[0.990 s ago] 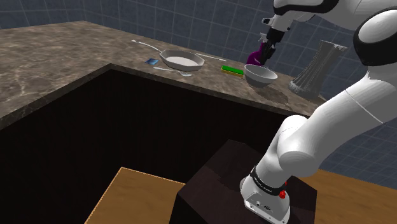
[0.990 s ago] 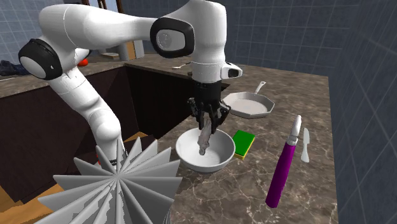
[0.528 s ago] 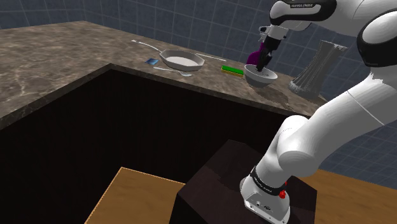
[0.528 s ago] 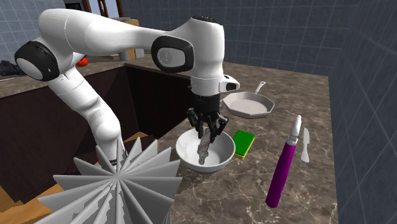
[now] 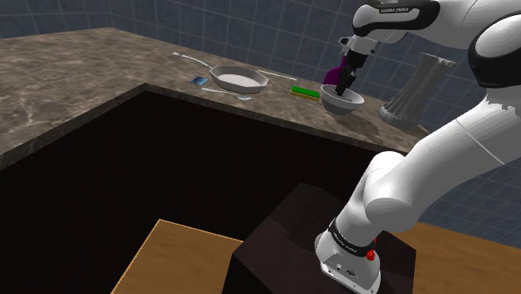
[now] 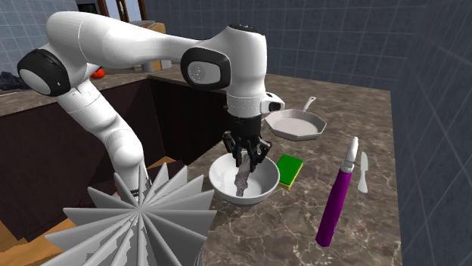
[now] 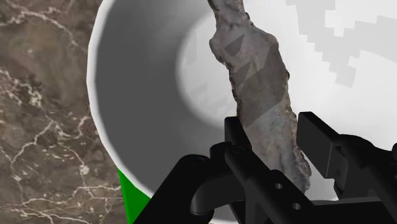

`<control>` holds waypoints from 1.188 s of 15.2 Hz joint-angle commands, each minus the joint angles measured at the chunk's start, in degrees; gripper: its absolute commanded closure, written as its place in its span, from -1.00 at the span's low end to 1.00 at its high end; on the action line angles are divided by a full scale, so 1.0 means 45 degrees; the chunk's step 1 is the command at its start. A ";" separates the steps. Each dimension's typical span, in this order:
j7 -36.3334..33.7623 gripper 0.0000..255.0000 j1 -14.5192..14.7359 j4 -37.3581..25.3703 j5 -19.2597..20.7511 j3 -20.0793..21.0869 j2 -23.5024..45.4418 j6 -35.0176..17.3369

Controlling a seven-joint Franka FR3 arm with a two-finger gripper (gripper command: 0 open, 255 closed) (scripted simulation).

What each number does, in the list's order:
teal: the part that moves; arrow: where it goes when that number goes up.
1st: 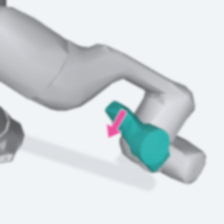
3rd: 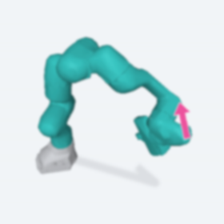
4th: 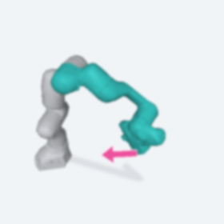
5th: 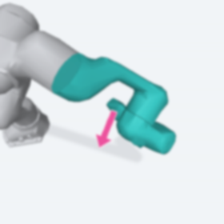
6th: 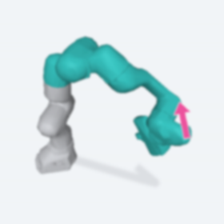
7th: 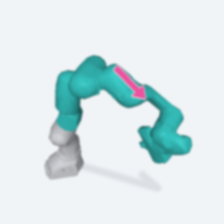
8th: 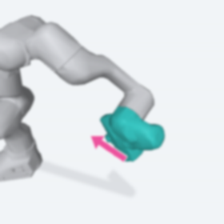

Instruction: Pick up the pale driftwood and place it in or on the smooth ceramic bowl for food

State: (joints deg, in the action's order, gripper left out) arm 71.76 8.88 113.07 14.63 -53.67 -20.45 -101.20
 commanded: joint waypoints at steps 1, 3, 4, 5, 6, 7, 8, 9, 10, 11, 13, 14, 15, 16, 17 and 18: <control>0.0000 1.00 0.0000 0.0000 0.0000 0.0000 0.0000 0.0000; 0.0000 -1.00 0.0000 0.0000 0.0000 0.0000 0.0000 0.0000; 0.0000 -1.00 0.0000 0.0000 0.0000 0.0000 0.0000 0.0000; 0.0000 -1.00 0.0000 0.0000 0.0000 0.0000 0.0000 0.0000; 0.0000 -1.00 0.0000 0.0000 0.0000 0.0000 0.0000 0.0000; 0.0000 -1.00 0.0000 0.0000 0.0000 0.0000 0.0000 0.0000; 0.0025 -1.00 0.0021 -0.0426 -0.0043 0.0070 0.0012 0.0419; 0.0062 -1.00 0.0051 -0.0871 -0.0098 0.0123 0.0049 0.0838; 0.0110 -1.00 0.0091 -0.1335 -0.0164 0.0157 0.0109 0.1256; 0.0157 -1.00 0.0128 -0.1714 -0.0224 0.0170 0.0174 0.1584; 0.0156 -1.00 0.0126 -0.1713 -0.0224 0.0171 0.0174 0.1584; 0.0157 -1.00 0.0127 -0.1714 -0.0224 0.0170 0.0175 0.1584; 0.0157 -1.00 0.0127 -0.1714 -0.0224 0.0170 0.0175 0.1584; 0.0157 -1.00 0.0127 -0.1714 -0.0224 0.0170 0.0175 0.1584; 0.0157 -1.00 0.0127 -0.1714 -0.0224 0.0170 0.0175 0.1584; 0.0157 -1.00 0.0127 -0.1714 -0.0224 0.0170 0.0175 0.1584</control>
State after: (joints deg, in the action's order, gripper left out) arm 72.46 9.44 105.37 13.63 -52.90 -19.67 -94.08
